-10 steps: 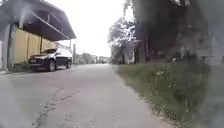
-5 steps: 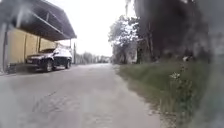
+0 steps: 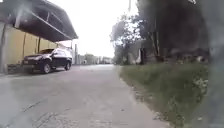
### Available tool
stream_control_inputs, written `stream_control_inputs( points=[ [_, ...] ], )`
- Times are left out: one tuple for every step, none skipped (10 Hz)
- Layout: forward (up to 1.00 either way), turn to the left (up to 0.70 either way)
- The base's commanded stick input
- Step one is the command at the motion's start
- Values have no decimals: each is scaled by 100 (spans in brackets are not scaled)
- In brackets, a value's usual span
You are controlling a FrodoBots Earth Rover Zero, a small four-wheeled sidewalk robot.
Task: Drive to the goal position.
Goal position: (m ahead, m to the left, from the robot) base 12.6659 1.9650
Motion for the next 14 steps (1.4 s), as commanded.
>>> stream_control_inputs(
  points=[
    [100, 0],
    [100, 0],
    [100, 0],
    [100, 0],
    [100, 0],
    [100, -4],
    [100, -15],
    [100, -40],
    [100, -40],
    [100, -35],
    [100, -14],
    [100, 0],
    [100, 0],
    [100, 0]
  ],
)
